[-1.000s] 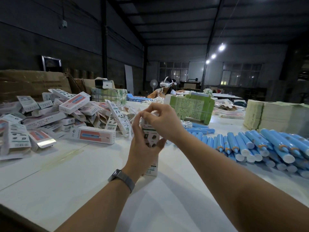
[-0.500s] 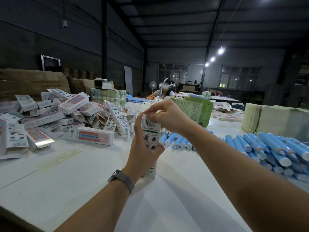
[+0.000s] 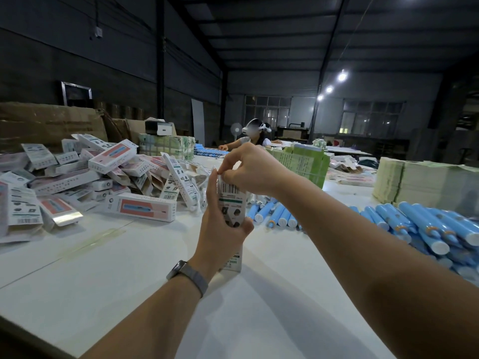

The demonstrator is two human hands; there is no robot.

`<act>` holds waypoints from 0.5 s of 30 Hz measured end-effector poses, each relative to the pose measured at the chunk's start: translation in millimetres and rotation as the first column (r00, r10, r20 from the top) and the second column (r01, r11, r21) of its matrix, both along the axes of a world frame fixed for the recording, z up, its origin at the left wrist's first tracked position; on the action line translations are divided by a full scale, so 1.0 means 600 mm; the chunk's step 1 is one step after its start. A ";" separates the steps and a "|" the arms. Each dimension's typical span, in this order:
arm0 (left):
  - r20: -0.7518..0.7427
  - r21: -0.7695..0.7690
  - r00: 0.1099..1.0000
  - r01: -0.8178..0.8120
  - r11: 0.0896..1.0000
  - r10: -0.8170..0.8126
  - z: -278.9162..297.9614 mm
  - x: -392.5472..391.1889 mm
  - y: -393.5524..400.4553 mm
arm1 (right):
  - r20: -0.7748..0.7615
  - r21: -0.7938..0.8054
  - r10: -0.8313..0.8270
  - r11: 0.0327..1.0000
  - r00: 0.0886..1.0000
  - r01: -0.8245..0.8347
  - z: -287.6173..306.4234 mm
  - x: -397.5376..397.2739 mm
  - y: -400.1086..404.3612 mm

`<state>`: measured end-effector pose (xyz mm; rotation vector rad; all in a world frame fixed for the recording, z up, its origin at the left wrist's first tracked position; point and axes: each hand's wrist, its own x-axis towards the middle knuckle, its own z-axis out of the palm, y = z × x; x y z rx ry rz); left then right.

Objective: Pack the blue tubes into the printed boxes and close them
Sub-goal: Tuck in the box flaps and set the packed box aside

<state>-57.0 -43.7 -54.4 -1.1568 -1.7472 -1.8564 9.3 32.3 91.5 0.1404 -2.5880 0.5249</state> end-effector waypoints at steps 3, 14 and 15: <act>-0.007 -0.016 1.000 0.006 1.000 -0.006 0.001 0.003 -0.001 | 0.005 0.036 -0.020 0.999 1.000 0.019 0.002 0.000 0.003; 0.000 -0.043 0.999 -0.034 0.998 0.034 -0.001 0.000 0.004 | -0.035 0.053 -0.003 0.999 0.999 0.005 0.003 -0.005 0.011; 0.003 -0.050 0.999 -0.038 0.998 0.038 -0.001 0.000 0.005 | -0.037 0.060 -0.003 0.998 0.999 0.005 0.002 -0.006 0.010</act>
